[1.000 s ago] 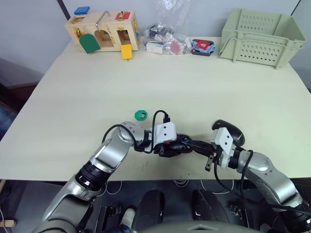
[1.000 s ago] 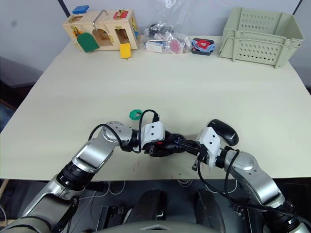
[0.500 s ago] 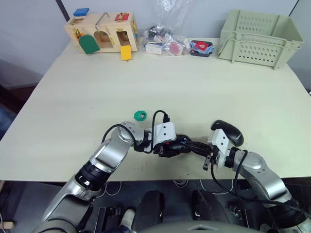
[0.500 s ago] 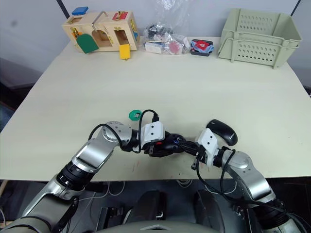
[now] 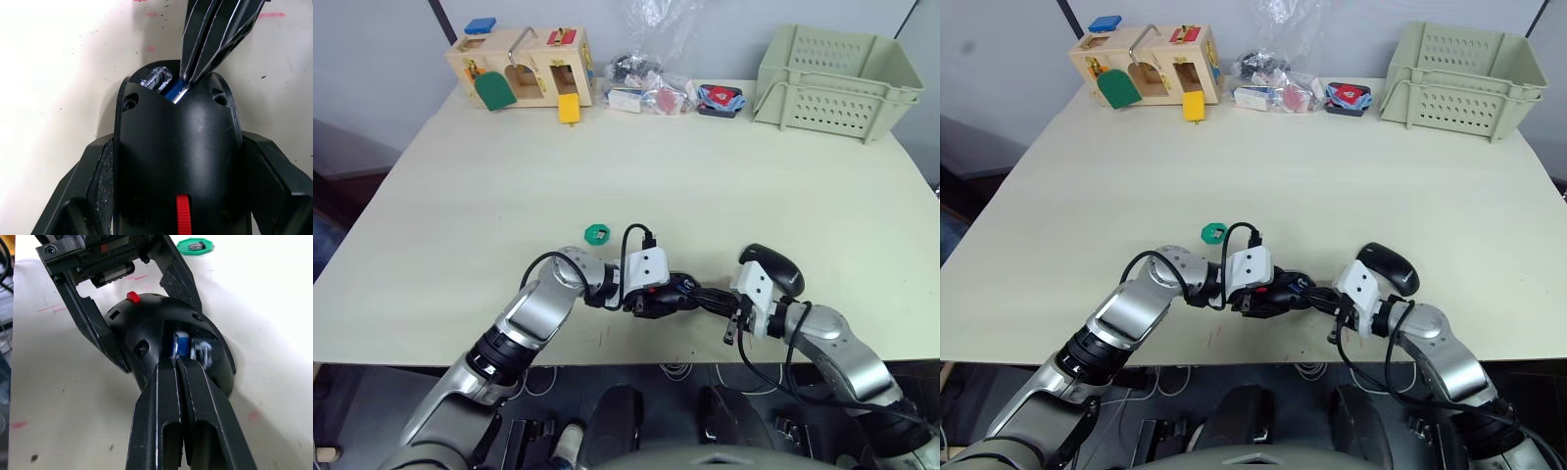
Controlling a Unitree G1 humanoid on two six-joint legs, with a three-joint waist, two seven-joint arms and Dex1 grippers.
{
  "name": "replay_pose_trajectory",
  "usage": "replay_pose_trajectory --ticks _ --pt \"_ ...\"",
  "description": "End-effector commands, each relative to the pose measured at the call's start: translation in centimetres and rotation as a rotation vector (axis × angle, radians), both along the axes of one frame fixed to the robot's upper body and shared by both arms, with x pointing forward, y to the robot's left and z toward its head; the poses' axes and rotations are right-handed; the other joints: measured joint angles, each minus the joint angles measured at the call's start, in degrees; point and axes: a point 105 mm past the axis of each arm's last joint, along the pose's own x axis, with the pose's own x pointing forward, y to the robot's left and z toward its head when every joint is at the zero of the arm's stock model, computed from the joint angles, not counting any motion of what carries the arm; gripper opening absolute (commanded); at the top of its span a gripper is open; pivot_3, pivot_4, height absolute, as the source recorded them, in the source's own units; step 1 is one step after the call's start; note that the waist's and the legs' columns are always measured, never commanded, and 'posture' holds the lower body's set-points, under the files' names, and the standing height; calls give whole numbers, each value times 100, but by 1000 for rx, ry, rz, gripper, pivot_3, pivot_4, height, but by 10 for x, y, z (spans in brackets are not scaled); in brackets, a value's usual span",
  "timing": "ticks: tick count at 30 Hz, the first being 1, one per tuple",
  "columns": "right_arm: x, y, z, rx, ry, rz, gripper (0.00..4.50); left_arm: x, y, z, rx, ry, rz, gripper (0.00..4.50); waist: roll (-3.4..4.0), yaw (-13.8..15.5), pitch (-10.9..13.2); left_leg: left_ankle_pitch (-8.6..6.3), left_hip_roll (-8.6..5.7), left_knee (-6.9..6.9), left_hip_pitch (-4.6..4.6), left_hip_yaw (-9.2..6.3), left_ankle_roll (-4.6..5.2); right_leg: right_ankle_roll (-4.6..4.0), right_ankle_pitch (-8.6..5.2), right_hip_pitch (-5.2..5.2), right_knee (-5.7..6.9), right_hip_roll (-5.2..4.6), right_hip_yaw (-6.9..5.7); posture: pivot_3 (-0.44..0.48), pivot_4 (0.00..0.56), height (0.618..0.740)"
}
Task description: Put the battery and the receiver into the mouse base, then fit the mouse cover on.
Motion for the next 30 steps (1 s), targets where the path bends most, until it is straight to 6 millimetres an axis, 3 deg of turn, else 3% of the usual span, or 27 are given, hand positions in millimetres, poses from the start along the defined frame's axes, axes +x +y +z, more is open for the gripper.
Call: replay_pose_trajectory --ticks 1,5,9,17,21,28,30 --pt "-8 -13 22 47 -152 1 62 1 0 -5 13 6 9 2908 2 2 2 0 0 0 -2 0 0 0 0 -1 0 0 0 0 150 740" --pt "-14 -32 12 48 -47 -57 62 1 -1 -5 12 5 8 2908 6 2 4 0 -1 0 -1 1 0 6 -3 -1 0 -1 1 0 150 740" --pt "-24 -56 13 19 -106 -80 62 2 -1 -5 11 5 6 2908 7 17 5 0 -3 0 -2 2 0 0 0 -1 -1 -3 1 0 150 740" --pt "-43 -84 12 43 -115 -90 62 2 -1 -6 9 5 1 2908 8 16 4 0 -4 0 0 2 0 13 -7 0 -1 -5 3 0 150 740" --pt "-48 -92 16 59 -120 -49 1072 1 -1 -6 9 8 -4 2908 9 17 4 0 -4 0 0 2 0 2 -1 0 -1 -5 3 0 150 740" --pt "-53 -101 20 92 -134 -18 4436 2 -1 -6 10 4 -8 2908 10 18 4 0 -4 0 0 2 0 0 0 0 -1 -5 3 0 150 740" --pt "-54 -103 19 92 -138 -15 4436 2 -1 -6 10 4 -8 2908 11 18 4 0 -4 0 0 2 0 0 0 1 -1 -5 3 0 150 740"
